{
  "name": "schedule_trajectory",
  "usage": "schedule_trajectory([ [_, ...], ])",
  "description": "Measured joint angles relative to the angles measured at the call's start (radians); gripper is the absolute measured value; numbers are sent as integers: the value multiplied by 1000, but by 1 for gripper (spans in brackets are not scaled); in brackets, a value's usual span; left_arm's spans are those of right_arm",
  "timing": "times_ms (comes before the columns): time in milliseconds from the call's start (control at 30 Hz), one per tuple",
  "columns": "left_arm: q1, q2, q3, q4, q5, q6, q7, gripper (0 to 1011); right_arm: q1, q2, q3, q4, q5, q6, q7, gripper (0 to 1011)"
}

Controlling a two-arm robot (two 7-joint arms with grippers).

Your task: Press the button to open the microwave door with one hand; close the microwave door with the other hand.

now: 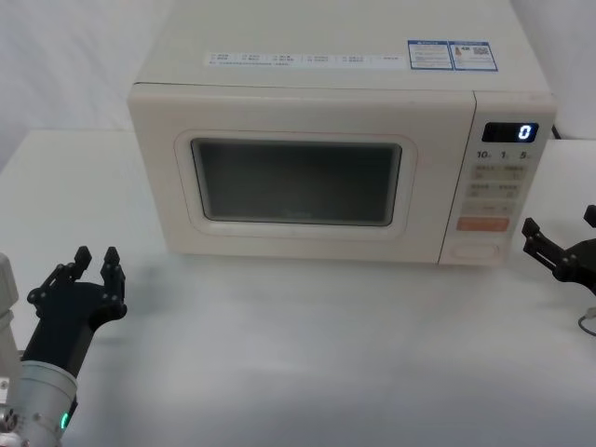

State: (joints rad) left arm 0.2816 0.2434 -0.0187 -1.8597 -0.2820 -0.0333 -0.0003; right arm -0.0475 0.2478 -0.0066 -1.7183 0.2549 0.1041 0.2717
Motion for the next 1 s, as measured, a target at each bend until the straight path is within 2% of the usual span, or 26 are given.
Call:
schedule_trajectory([
  [33,0,0,0,0,0,0,0,382,0,0,0,0,0,0,0,1002],
  [100,0,0,0,0,0,0,0,421,0,0,0,0,0,0,0,1002],
  [233,0,0,0,-1,-1,0,0,564,0,0,0,0,0,0,0,1002],
  [267,0,0,0,-1,-1,0,0,564,0,0,0,0,0,0,0,1002],
  [300,0,0,0,-1,-1,0,0,626,0,0,0,0,0,0,0,1002],
  [400,0,0,0,-1,-1,0,0,707,0,0,0,0,0,0,0,1002],
  [433,0,0,0,-1,-2,0,0,764,0,0,0,0,0,0,0,1002],
  [633,0,0,0,-1,-2,-1,0,901,0,0,0,0,0,0,0,1002],
  [733,0,0,0,-1,-2,0,0,1000,0,0,0,0,0,0,0,1002],
  [1000,0,0,0,-1,-2,0,0,1001,0,0,0,0,0,0,0,1002],
])
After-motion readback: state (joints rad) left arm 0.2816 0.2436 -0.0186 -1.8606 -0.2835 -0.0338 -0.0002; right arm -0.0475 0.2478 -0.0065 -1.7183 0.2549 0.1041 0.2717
